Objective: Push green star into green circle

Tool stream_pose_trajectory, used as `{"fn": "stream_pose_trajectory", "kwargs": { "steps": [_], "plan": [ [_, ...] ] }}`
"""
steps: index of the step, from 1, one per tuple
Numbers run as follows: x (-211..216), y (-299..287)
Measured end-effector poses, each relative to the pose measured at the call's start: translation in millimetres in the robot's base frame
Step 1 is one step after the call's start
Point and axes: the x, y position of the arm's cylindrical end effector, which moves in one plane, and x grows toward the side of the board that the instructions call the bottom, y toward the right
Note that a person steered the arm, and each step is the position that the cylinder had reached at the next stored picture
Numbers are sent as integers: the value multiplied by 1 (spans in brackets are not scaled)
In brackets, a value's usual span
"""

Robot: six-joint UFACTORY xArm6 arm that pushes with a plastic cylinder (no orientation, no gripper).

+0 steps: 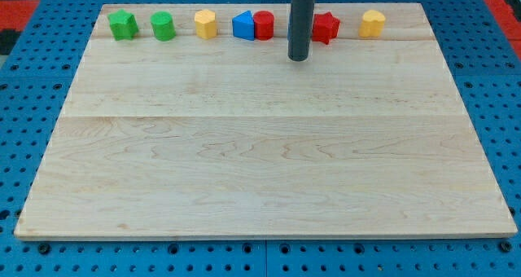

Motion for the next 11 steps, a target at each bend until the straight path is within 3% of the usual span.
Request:
{"fn": "stream_pose_trajectory", "kwargs": {
  "steps": [1,2,4,5,6,8,9,11],
  "plan": [
    [-2,0],
    [8,-36],
    [27,-261],
    [8,-361],
    [4,-361],
    [-79,-351],
    [-81,-289],
    [-72,-240]
  ]
}}
